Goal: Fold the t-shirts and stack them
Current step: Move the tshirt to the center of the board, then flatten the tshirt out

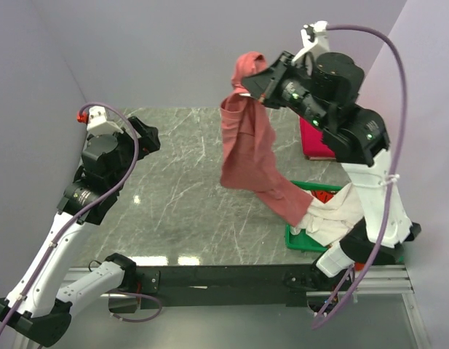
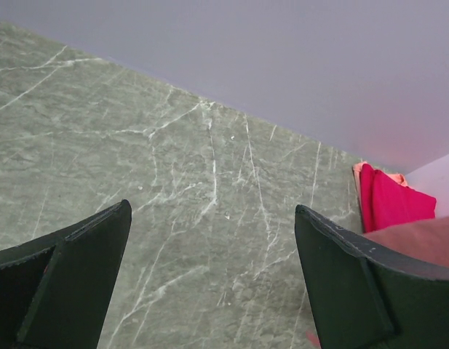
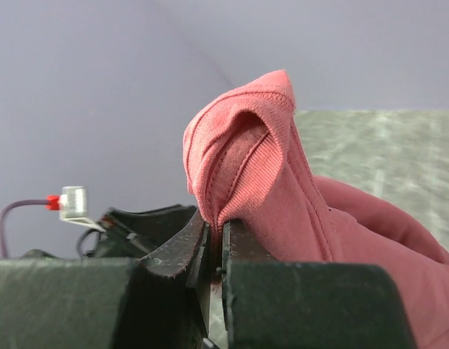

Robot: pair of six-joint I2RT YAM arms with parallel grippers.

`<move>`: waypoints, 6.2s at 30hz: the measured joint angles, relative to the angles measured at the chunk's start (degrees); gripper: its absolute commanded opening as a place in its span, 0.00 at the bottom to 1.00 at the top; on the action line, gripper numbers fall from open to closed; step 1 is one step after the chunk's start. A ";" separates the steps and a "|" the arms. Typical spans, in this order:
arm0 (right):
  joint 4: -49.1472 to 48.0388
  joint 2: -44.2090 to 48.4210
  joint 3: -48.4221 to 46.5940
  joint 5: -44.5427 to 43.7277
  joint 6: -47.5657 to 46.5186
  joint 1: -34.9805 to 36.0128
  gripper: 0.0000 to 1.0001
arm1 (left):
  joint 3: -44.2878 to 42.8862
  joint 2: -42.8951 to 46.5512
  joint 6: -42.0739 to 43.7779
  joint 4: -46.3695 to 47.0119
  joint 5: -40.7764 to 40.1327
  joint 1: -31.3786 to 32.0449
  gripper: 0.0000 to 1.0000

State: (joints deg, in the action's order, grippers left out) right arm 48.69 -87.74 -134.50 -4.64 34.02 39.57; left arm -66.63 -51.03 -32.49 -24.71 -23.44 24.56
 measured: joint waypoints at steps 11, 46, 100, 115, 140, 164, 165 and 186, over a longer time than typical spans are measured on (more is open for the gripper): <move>-9.73 -6.84 -5.46 5.01 2.05 5.81 0.00 | -0.79 0.24 1.88 -0.02 -2.32 0.00 0.99; -18.45 8.33 68.63 0.31 7.26 -6.71 0.63 | 12.50 -25.53 -1.42 0.22 16.92 -16.55 0.76; -10.56 -27.15 42.69 5.49 2.05 10.08 0.58 | 14.51 -46.18 -0.13 15.39 27.93 -18.16 0.19; -10.88 -32.63 40.00 7.32 0.68 10.34 0.29 | 14.10 -46.47 -0.42 14.97 29.92 -18.21 0.01; 0.42 -0.44 29.03 -3.21 -1.05 -9.18 0.00 | -19.80 -43.78 -8.09 5.35 29.99 -32.85 0.00; -1.95 26.36 32.09 -19.63 -4.92 -10.32 0.00 | -26.91 -37.05 -11.87 8.37 39.52 -45.55 0.00; -2.62 25.51 33.64 -19.71 -4.74 -10.40 0.00 | -27.50 -40.41 -11.69 8.74 39.63 -44.89 0.00; -8.28 10.16 58.88 -10.82 4.11 -11.98 0.00 | -9.46 -44.76 -1.70 -0.42 33.86 -32.89 0.56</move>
State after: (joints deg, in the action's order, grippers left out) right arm 40.40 -77.58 -75.61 -15.46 38.13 27.59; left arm -76.09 -95.79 -34.20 -25.12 10.41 -8.34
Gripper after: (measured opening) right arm 0.010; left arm 0.565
